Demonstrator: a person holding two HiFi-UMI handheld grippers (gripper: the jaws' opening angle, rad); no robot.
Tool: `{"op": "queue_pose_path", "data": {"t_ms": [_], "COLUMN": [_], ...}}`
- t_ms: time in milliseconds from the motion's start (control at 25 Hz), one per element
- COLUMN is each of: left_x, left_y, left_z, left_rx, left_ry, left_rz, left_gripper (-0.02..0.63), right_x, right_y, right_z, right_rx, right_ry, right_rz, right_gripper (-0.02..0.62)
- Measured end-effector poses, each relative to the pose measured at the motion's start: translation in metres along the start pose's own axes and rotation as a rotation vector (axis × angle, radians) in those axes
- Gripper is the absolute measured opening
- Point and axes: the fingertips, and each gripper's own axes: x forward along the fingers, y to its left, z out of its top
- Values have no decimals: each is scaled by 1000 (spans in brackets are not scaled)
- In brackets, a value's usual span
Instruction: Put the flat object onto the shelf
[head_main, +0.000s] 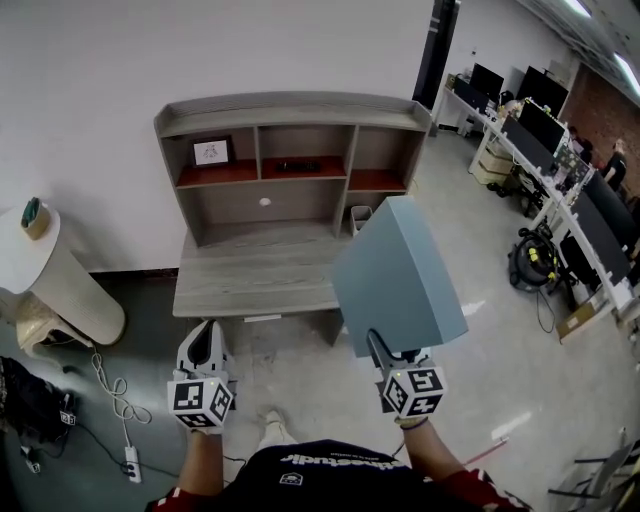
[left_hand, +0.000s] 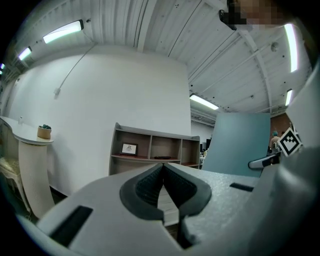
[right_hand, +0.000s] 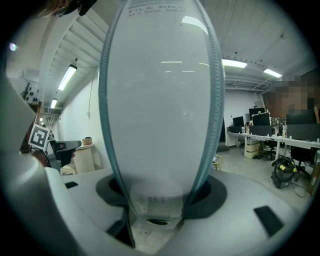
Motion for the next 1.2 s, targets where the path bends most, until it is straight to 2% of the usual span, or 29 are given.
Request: {"op": "queue_pose_path", "data": {"t_ms": [520,1000,1200], "left_x": [64,95,102], "left_y": [65,100,112], "left_z": [10,5,-1], "left_rx": [-12,-44,-46], "left_ry": [-14,-7,0], "left_rz": [-59,-149,-154], "left_gripper": [6,6,6], "right_x": [79,110,116], "right_y": [30,54,56], "right_z": [16,22,17], "right_rx": [-7,-8,-17], "right_ry": [-7,1,20], "right_rz": [-58,-139,-167], "right_gripper": [276,276,276]}}
